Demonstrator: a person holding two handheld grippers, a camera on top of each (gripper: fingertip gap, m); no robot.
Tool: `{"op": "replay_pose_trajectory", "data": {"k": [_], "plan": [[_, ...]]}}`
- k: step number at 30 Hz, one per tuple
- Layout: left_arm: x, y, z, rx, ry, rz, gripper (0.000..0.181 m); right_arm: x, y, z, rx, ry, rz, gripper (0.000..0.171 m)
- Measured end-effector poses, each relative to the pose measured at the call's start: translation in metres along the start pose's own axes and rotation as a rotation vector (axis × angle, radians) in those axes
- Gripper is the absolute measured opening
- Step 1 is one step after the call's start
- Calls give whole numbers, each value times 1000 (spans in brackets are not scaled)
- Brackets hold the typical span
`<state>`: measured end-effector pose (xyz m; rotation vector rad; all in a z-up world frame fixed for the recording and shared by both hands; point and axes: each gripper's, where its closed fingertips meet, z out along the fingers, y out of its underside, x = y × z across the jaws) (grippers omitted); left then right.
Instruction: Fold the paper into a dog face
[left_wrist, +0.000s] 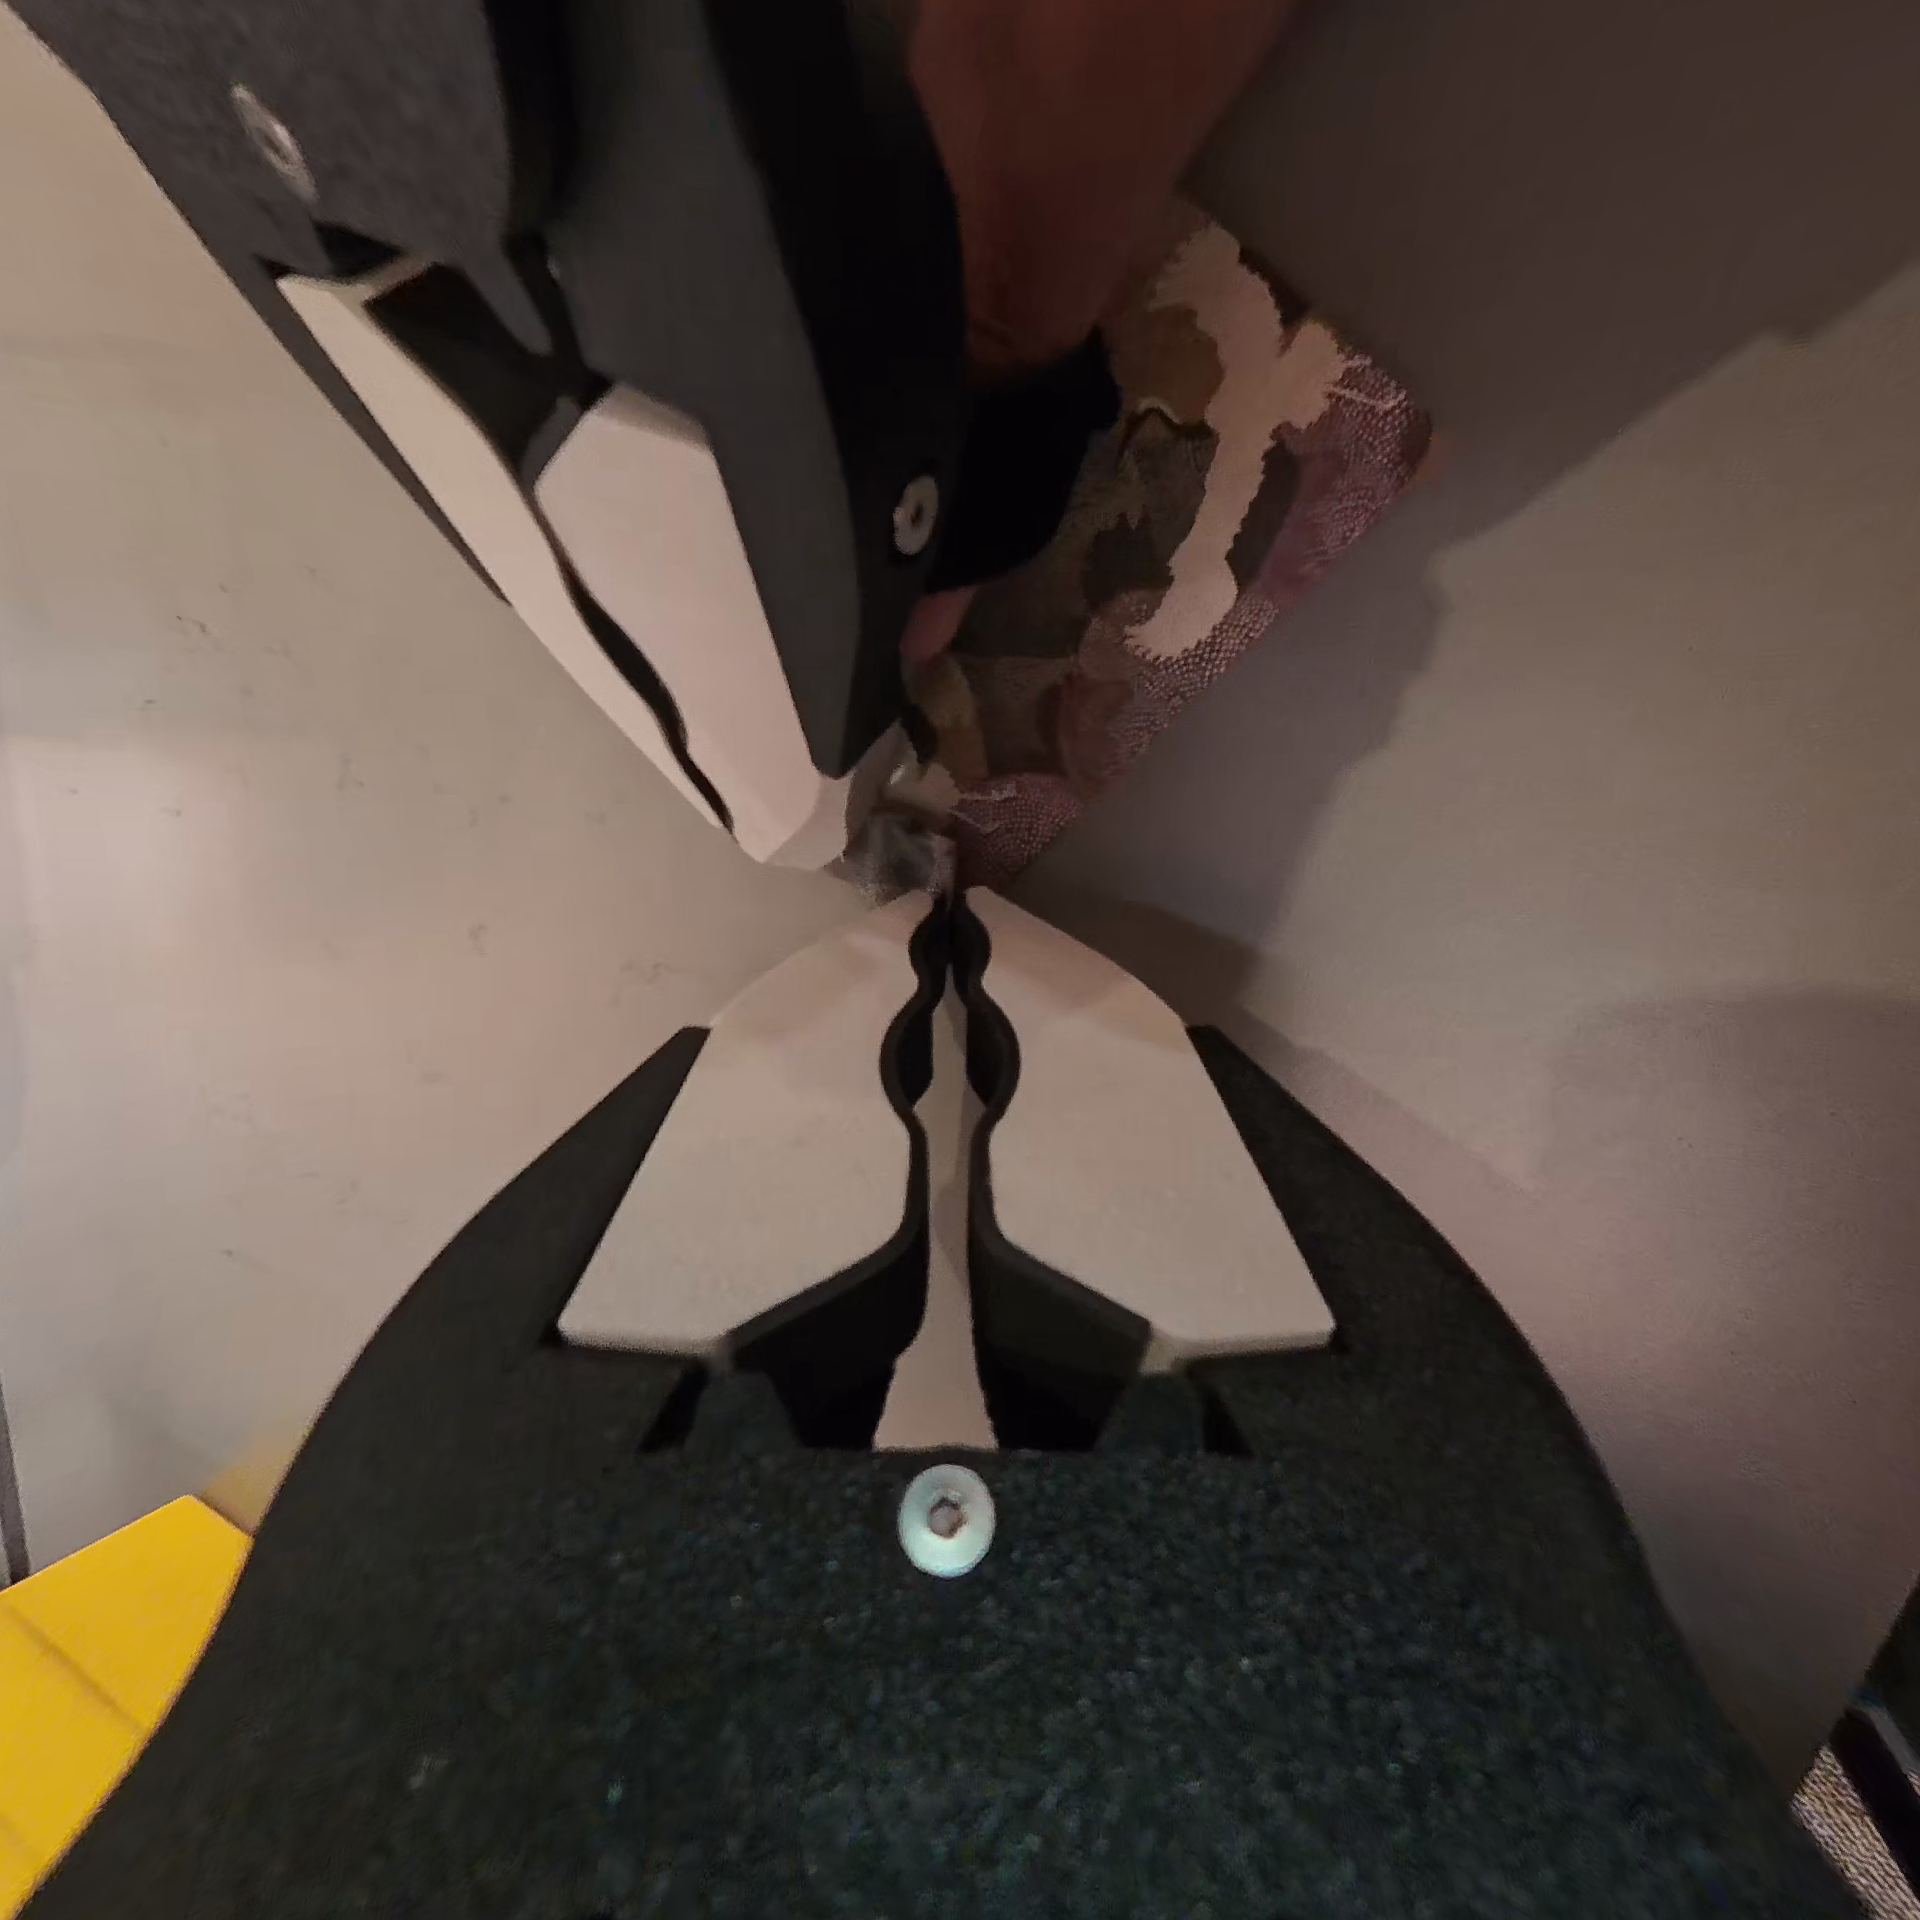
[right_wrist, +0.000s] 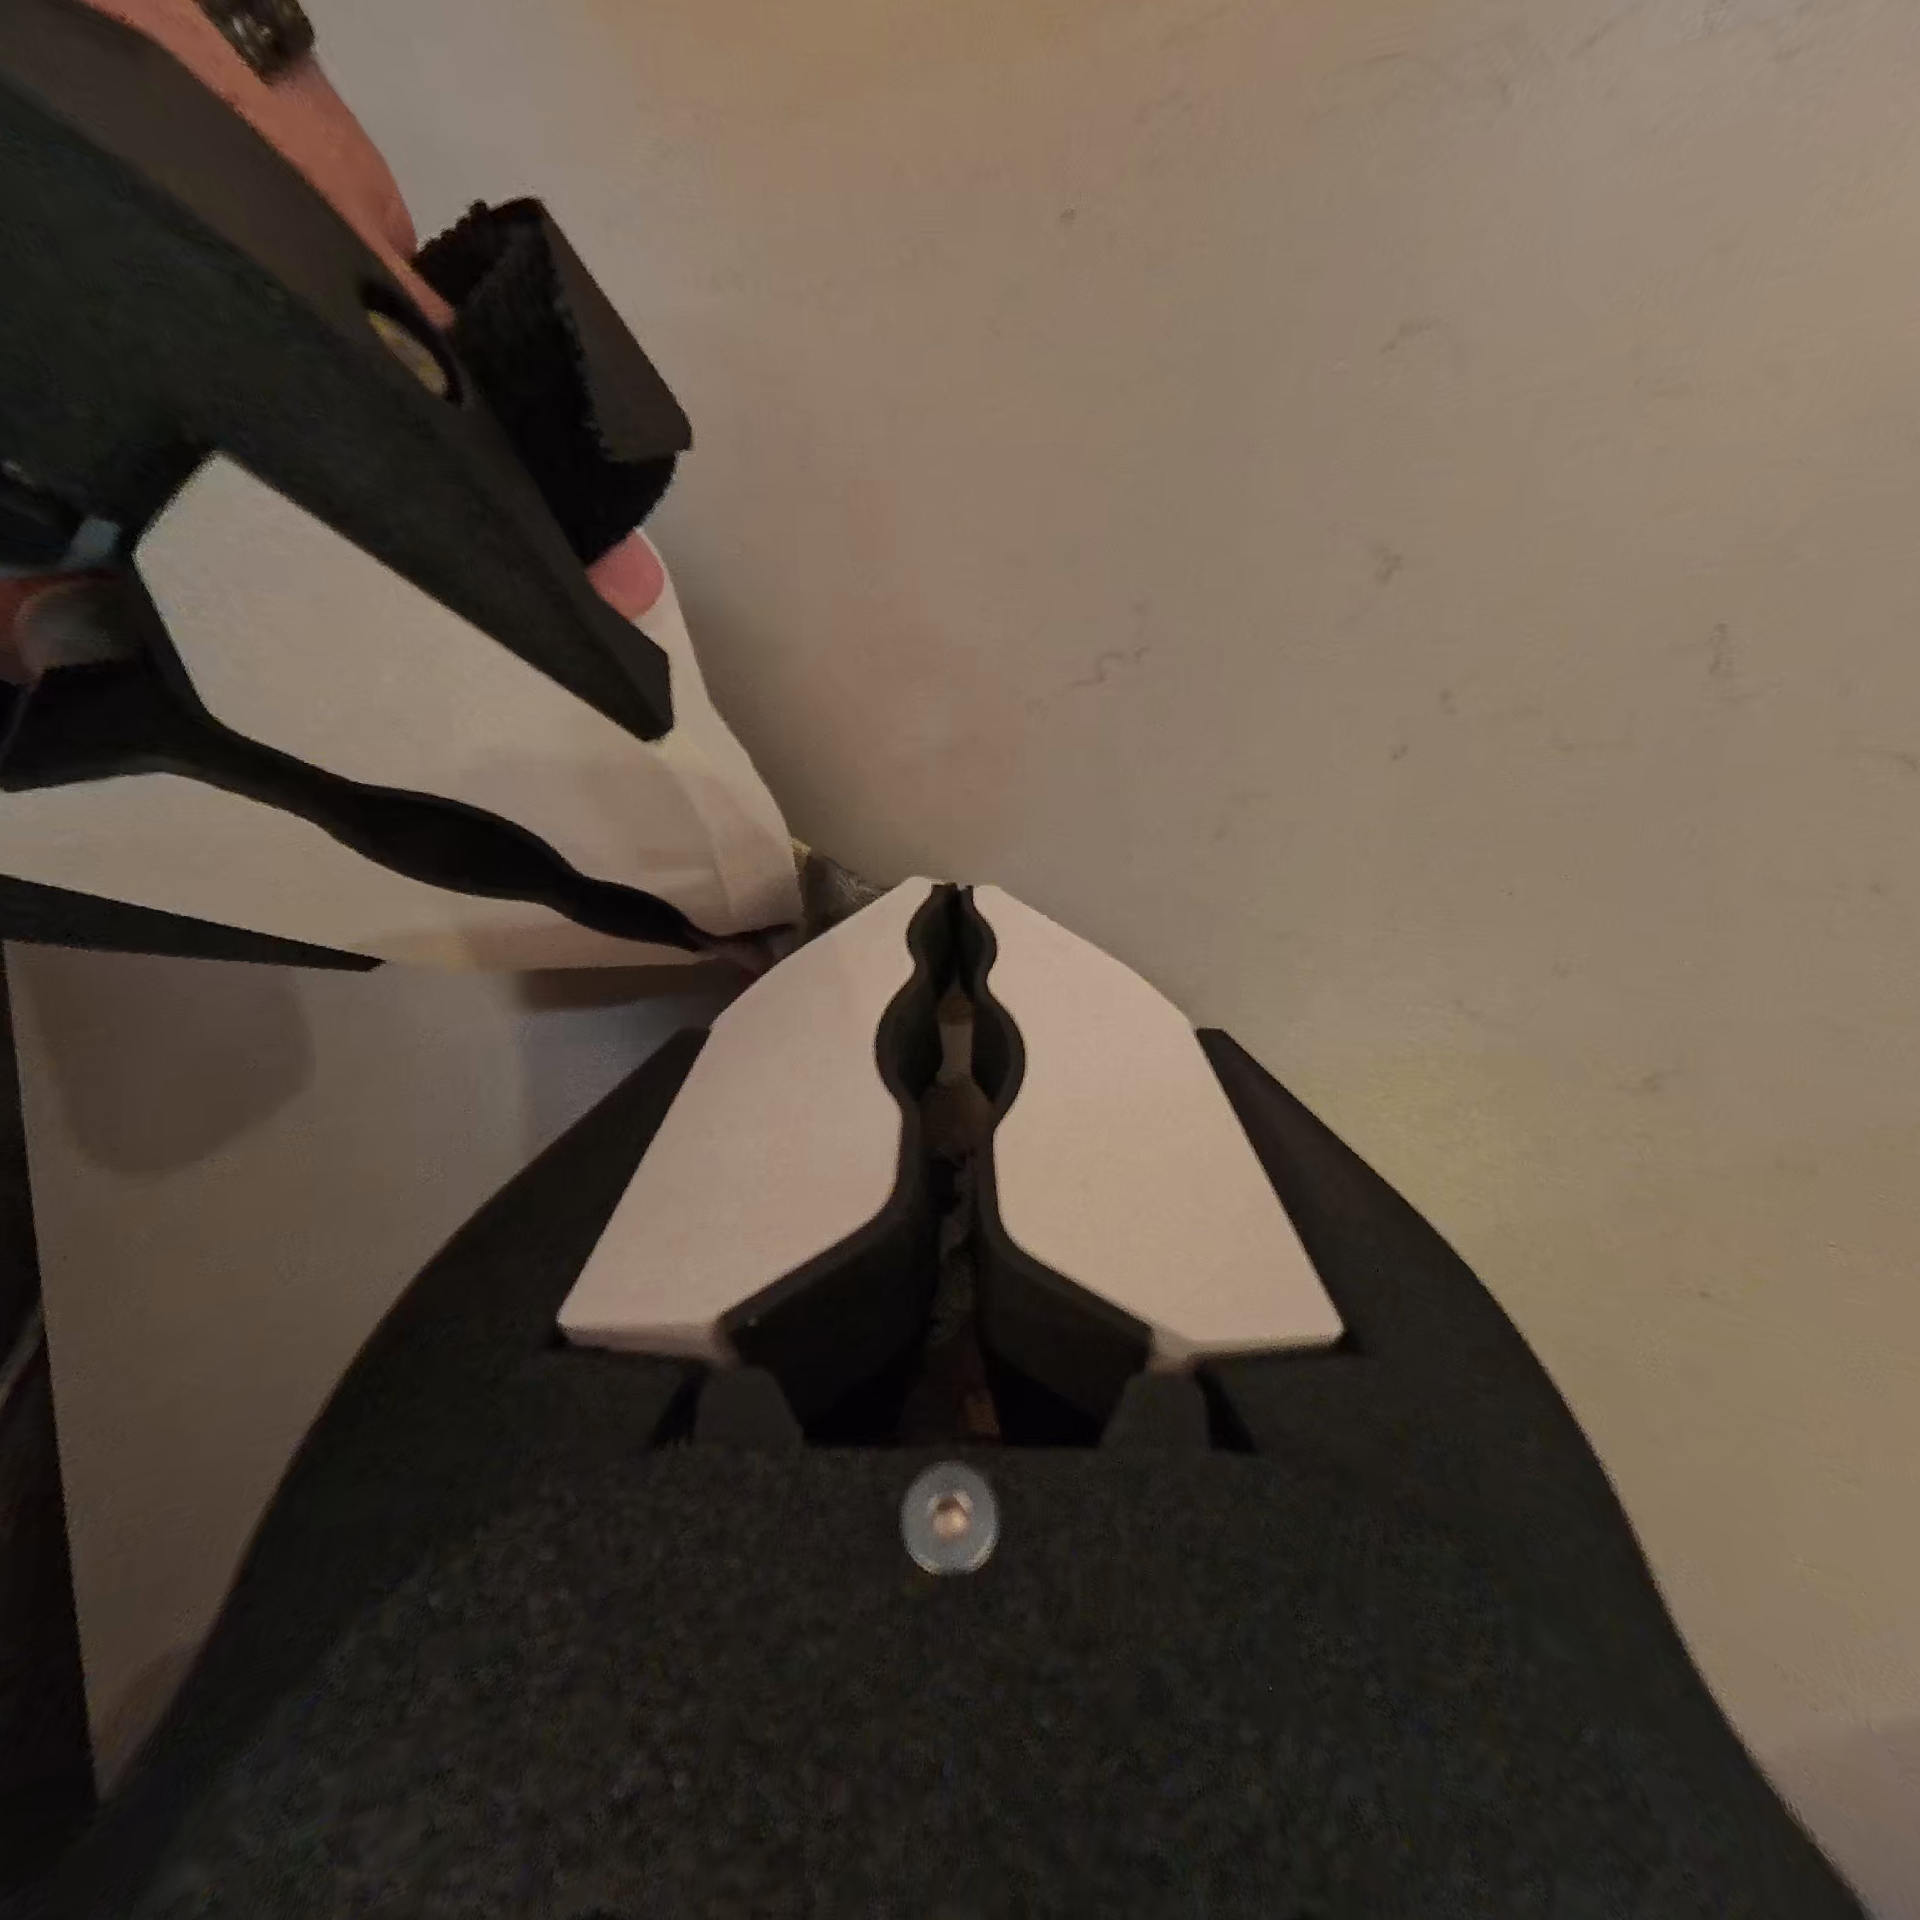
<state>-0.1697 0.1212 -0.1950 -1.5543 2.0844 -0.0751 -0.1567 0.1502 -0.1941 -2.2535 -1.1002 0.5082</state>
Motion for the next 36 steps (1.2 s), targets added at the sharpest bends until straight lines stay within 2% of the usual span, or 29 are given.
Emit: {"op": "replay_pose_trajectory", "data": {"k": [7, 11, 12, 18, 25, 36], "plan": [[0, 0, 0, -15, 0, -11, 0, -3, -5, -25, 56, -18, 104, 0], [0, 0, 0, -15, 6, -10, 0, -16, 0, -13, 54, 5, -92, 0], [0, 0, 0, -14, 6, -7, 0, -18, 2, -11, 55, 12, -141, 13], [1, 0, 0, -17, 6, 0, 0, -17, 3, -16, 105, -17, -198, 25], [1, 1, 0, -23, 6, 26, 0, -25, 6, -15, 112, -107, -169, 55], [0, 1, 1, -33, 17, 42, 0, -26, 12, -8, 60, -81, -199, 60]]}}
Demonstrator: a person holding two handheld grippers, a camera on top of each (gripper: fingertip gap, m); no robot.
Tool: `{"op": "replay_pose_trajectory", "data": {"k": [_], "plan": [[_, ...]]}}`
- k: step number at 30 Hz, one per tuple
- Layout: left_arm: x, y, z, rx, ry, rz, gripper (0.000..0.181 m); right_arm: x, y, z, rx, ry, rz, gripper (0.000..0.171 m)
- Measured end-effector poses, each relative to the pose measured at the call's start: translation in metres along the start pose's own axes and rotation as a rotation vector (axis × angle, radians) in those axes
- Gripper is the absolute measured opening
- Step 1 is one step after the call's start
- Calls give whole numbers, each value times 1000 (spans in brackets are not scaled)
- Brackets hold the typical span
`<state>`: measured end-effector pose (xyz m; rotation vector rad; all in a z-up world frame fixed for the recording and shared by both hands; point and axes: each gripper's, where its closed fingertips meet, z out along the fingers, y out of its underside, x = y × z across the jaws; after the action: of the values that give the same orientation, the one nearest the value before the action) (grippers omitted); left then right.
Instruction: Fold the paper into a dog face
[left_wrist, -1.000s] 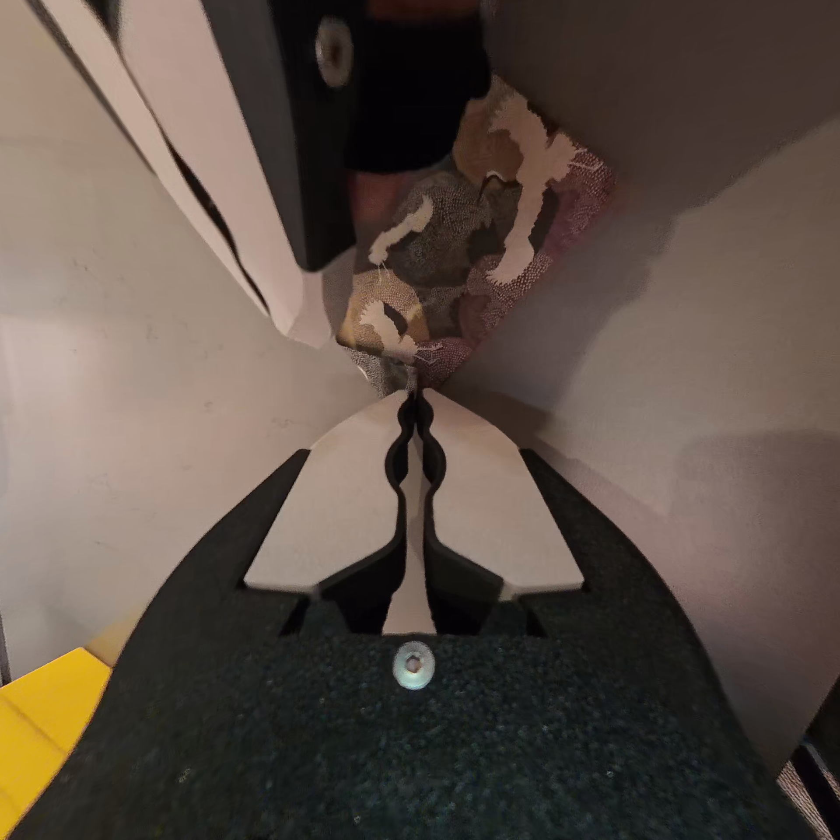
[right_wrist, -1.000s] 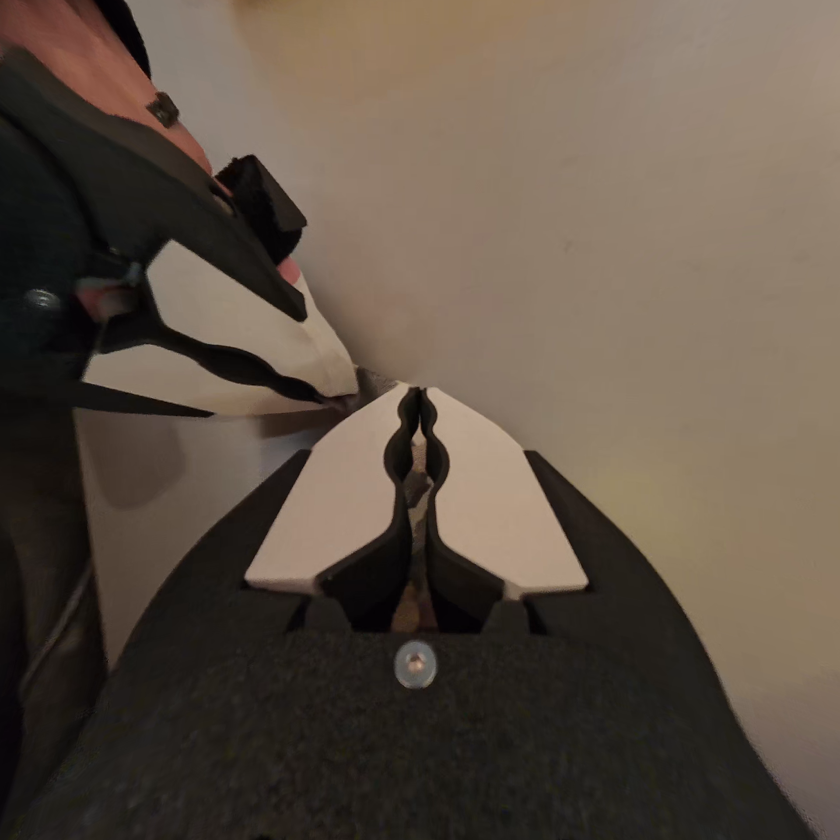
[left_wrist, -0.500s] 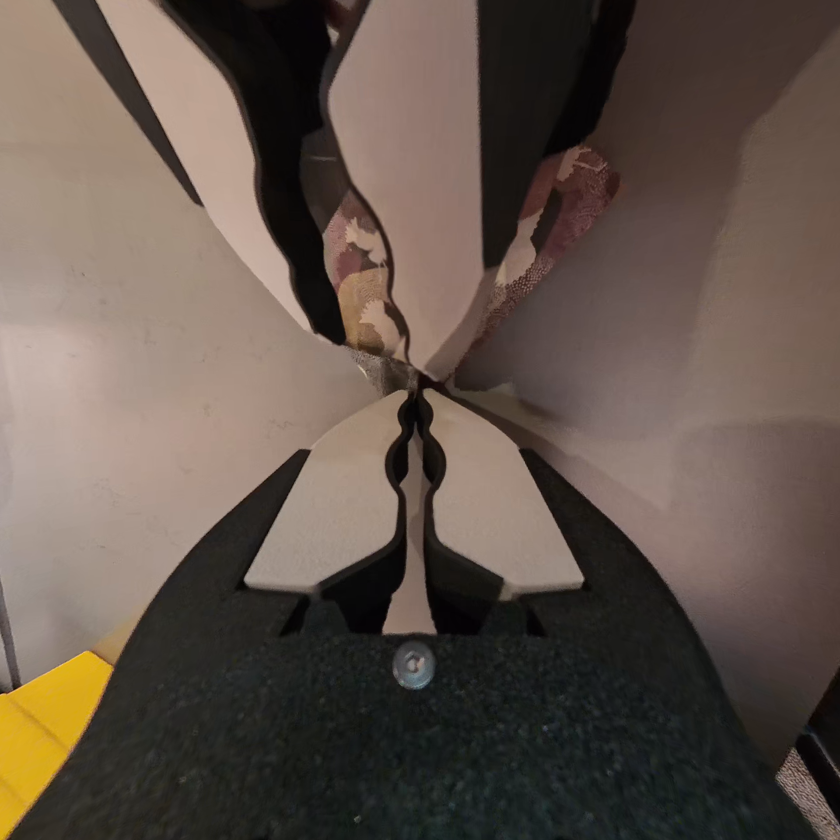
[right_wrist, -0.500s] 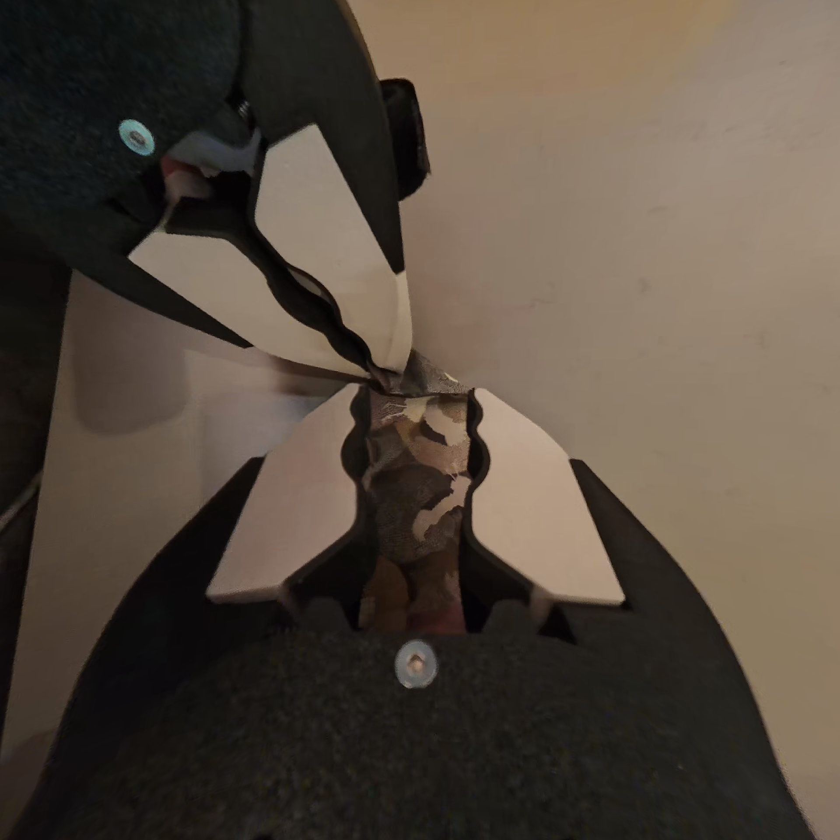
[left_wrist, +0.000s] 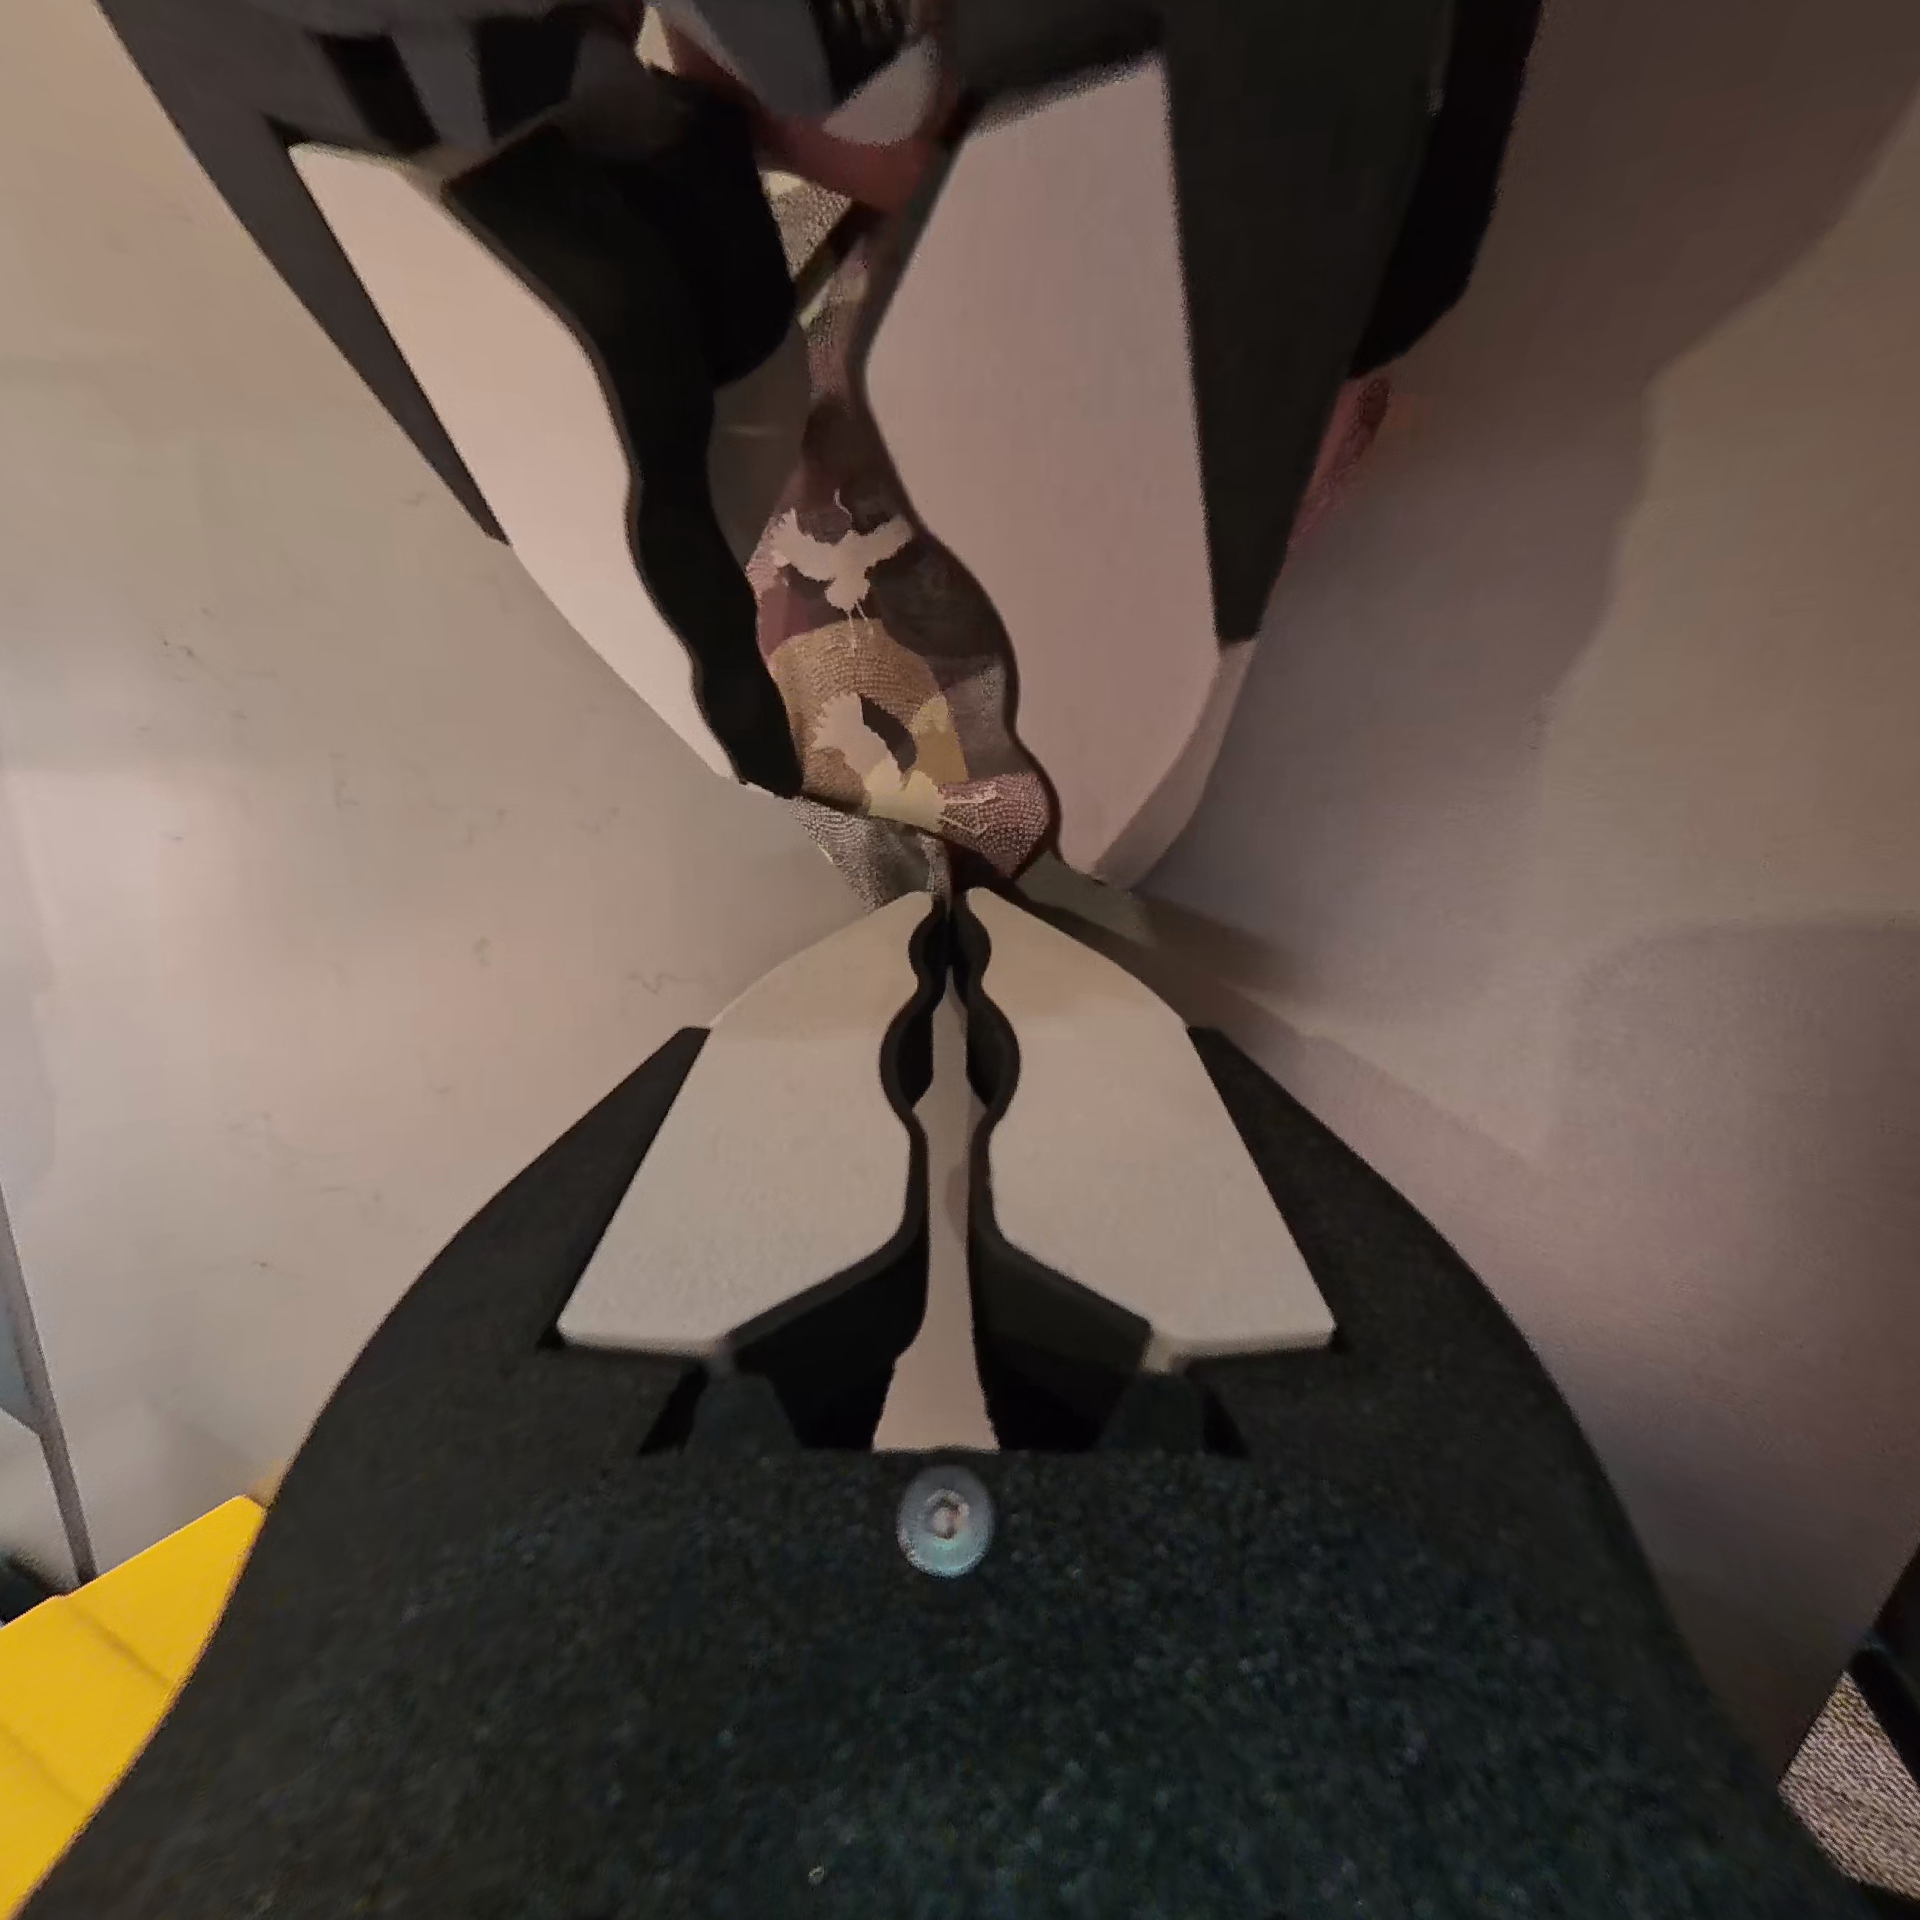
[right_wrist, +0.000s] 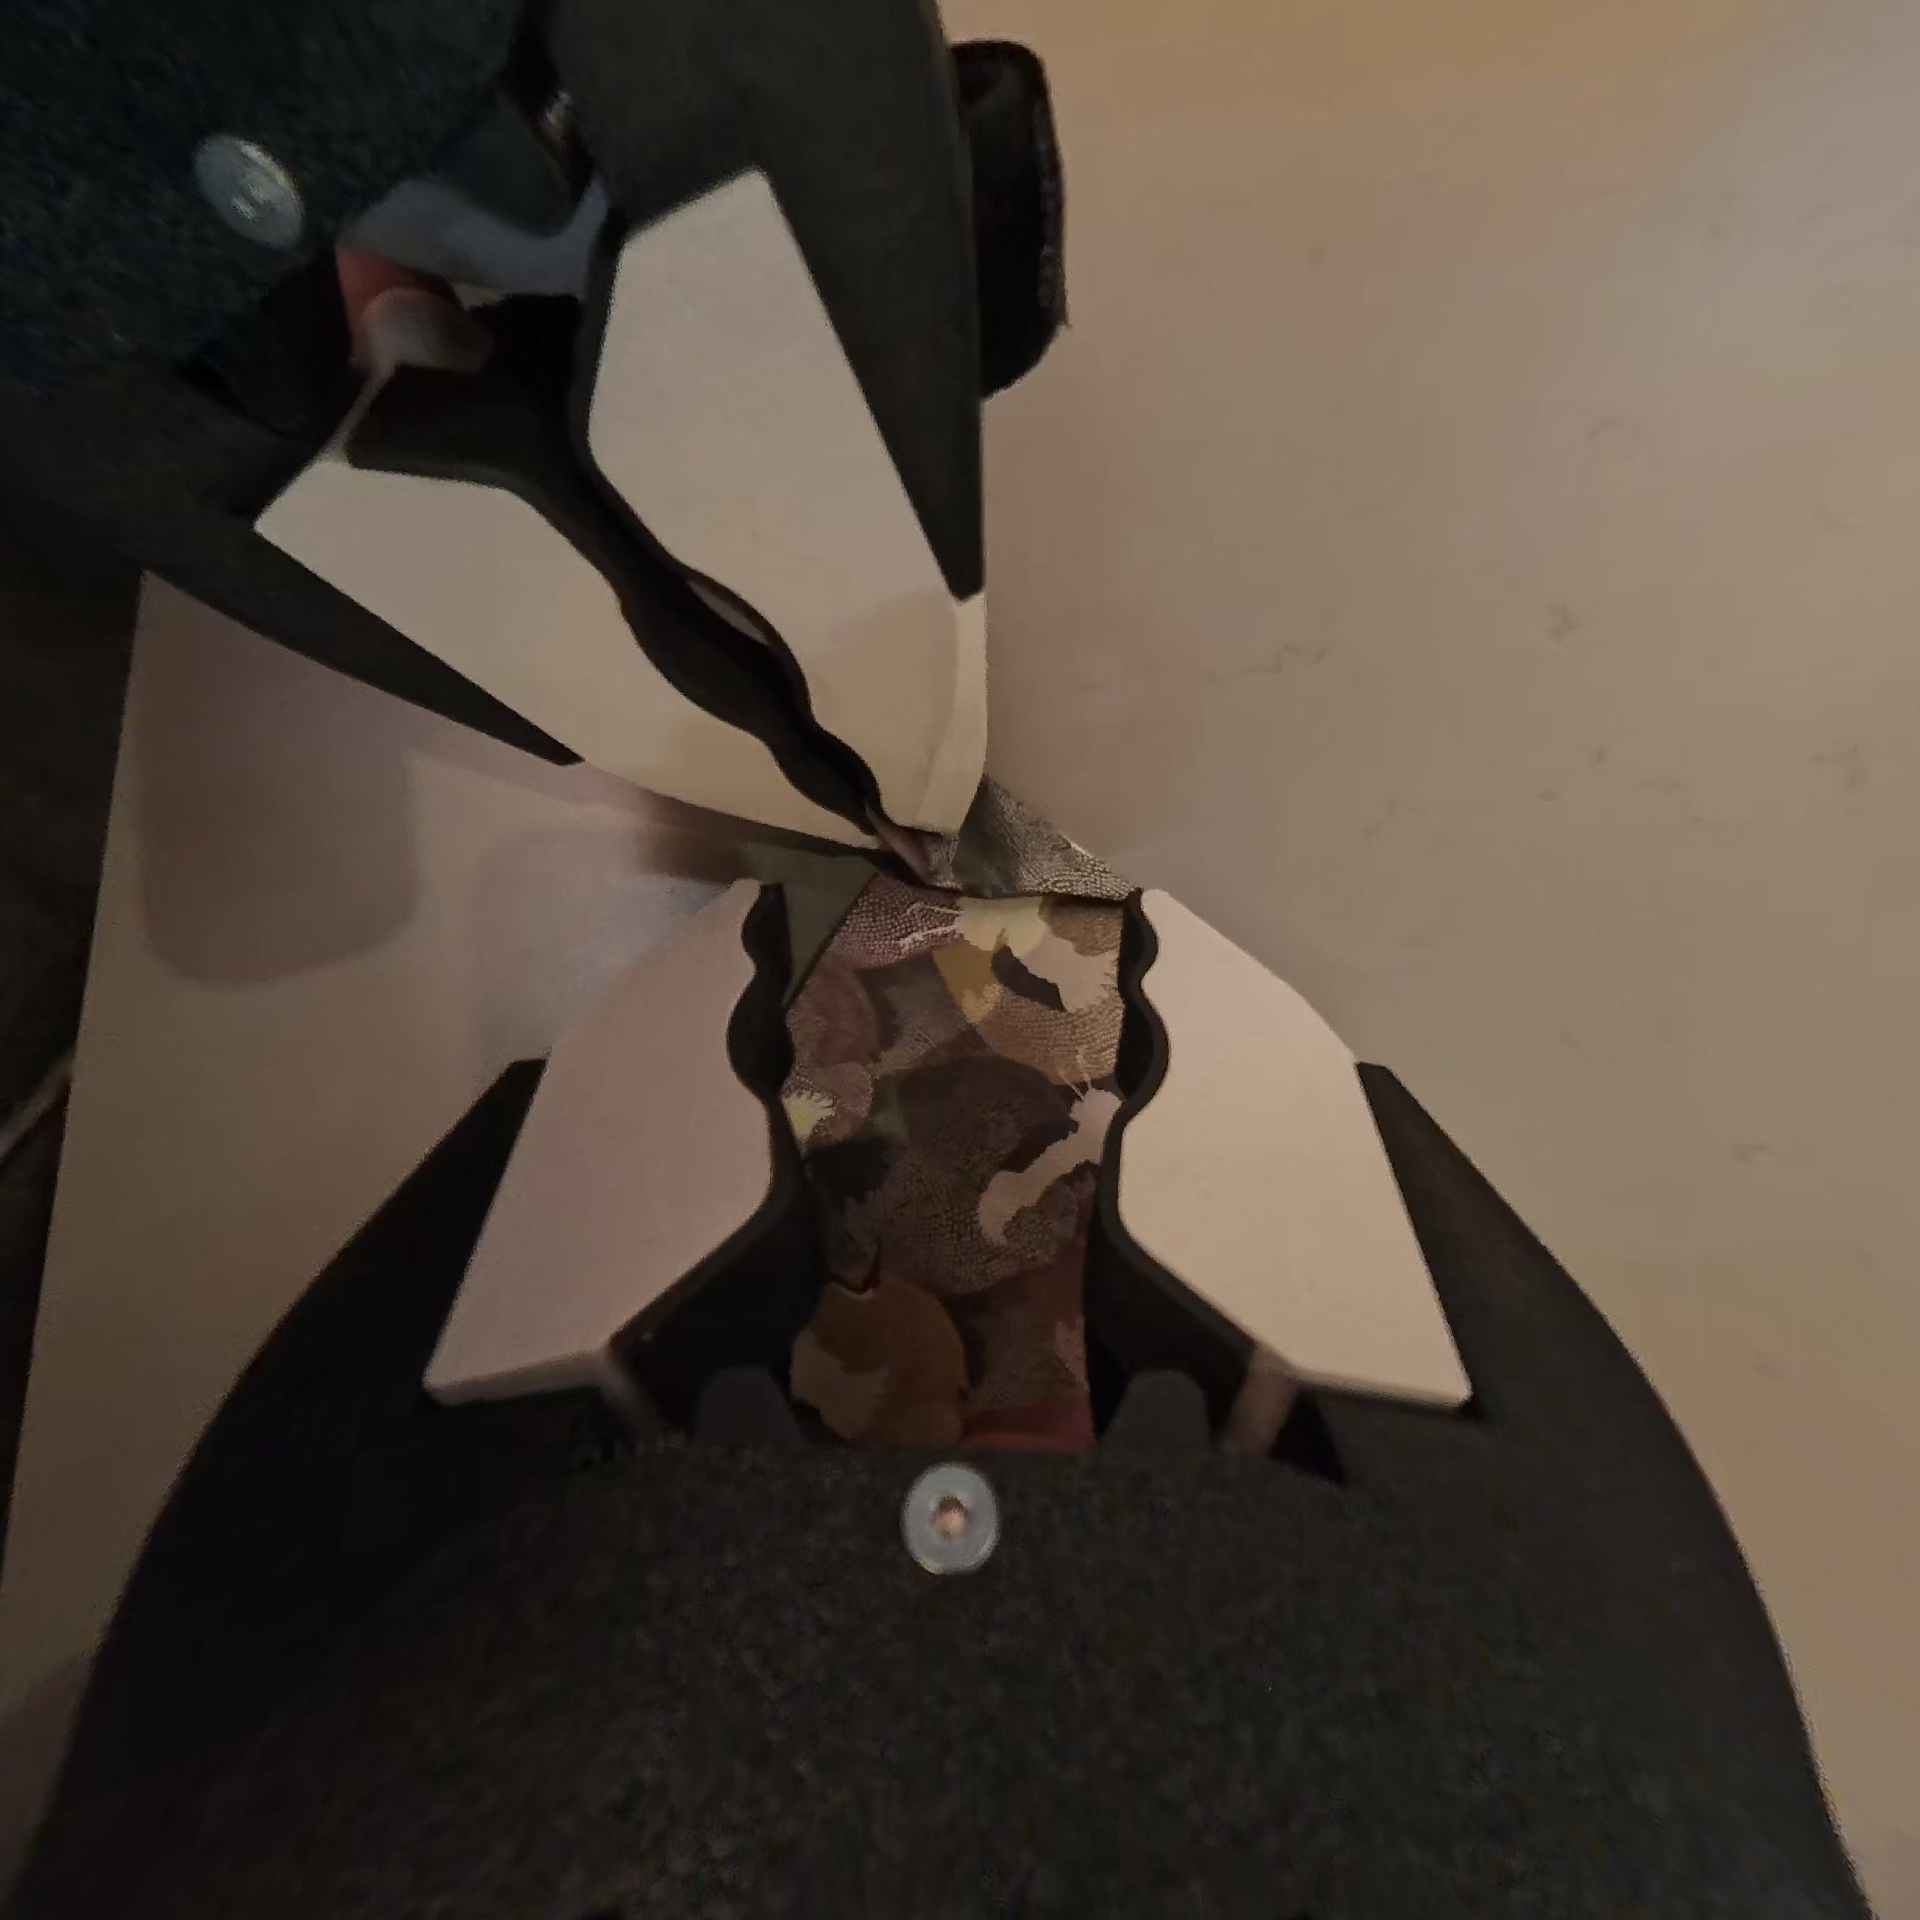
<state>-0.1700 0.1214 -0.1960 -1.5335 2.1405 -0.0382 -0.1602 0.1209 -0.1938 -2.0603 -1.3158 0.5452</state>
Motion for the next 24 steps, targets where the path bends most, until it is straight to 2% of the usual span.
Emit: {"op": "replay_pose_trajectory", "data": {"k": [6, 10, 12, 15, 16, 18, 20, 24], "plan": [[0, 0, 0, -17, 12, 27, 0, -1, 0, 0, -3, 1, -10, 64], [0, 0, 0, -21, 8, 27, 0, -3, -2, -5, 19, -61, 59, 63], [0, 0, 0, -23, 7, 23, 0, 1, -5, -11, 39, -86, 112, 48], [0, 0, 0, -27, 2, 22, 0, 12, -18, -24, 118, -81, 173, 7], [0, 0, 0, -27, 1, 22, 0, 19, -21, -28, 138, -42, 184, 0], [0, 0, 0, -28, 0, 21, 0, 24, -23, -27, 129, 2, 171, 0], [0, 0, 0, -29, 0, 19, 0, 26, -16, -17, 45, 49, 119, 0], [0, 0, 0, -30, -3, 18, 0, 16, -12, 0, 3, 11, 116, 0]]}}
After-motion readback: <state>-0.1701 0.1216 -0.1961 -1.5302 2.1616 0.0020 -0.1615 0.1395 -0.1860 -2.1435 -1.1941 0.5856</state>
